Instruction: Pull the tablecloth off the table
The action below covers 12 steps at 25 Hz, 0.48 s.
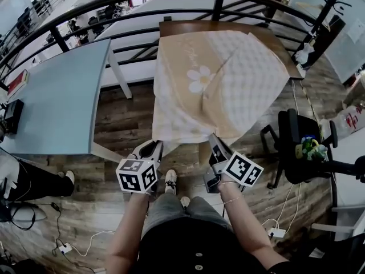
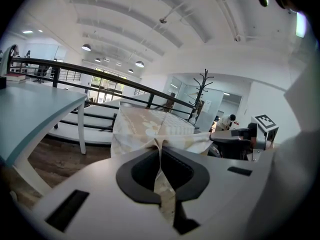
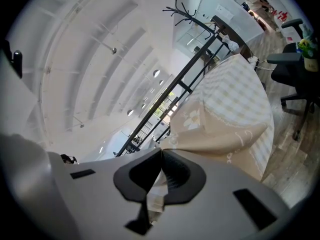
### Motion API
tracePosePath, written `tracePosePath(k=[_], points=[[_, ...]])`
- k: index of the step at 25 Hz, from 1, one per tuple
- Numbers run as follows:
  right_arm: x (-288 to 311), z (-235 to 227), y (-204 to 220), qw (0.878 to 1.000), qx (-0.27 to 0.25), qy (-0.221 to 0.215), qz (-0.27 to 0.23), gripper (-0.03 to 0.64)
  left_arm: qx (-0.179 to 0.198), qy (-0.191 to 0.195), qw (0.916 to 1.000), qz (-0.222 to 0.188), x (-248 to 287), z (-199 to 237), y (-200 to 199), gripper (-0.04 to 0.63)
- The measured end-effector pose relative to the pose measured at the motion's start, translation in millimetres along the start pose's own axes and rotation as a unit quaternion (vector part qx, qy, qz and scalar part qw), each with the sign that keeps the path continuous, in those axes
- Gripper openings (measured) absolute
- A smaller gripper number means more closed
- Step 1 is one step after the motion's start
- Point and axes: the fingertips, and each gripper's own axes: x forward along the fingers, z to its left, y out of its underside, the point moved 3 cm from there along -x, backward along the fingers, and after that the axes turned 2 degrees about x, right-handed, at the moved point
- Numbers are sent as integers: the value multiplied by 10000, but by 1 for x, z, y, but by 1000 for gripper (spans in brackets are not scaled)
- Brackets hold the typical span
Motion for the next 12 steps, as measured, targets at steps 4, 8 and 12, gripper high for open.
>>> tracePosePath(k=[4, 8, 12], points=[[-25, 3, 8, 9999, -63, -101, 37, 28, -3, -49, 10000, -86, -18, -16, 9, 20], [-50, 2, 21, 9998, -99, -126, 69, 28, -40, -76, 9999, -134, -35, -30, 22, 20], [-74, -1, 35, 9998, -36, -113, 131, 29, -73, -60, 9999, -86, -50, -43, 37, 20]])
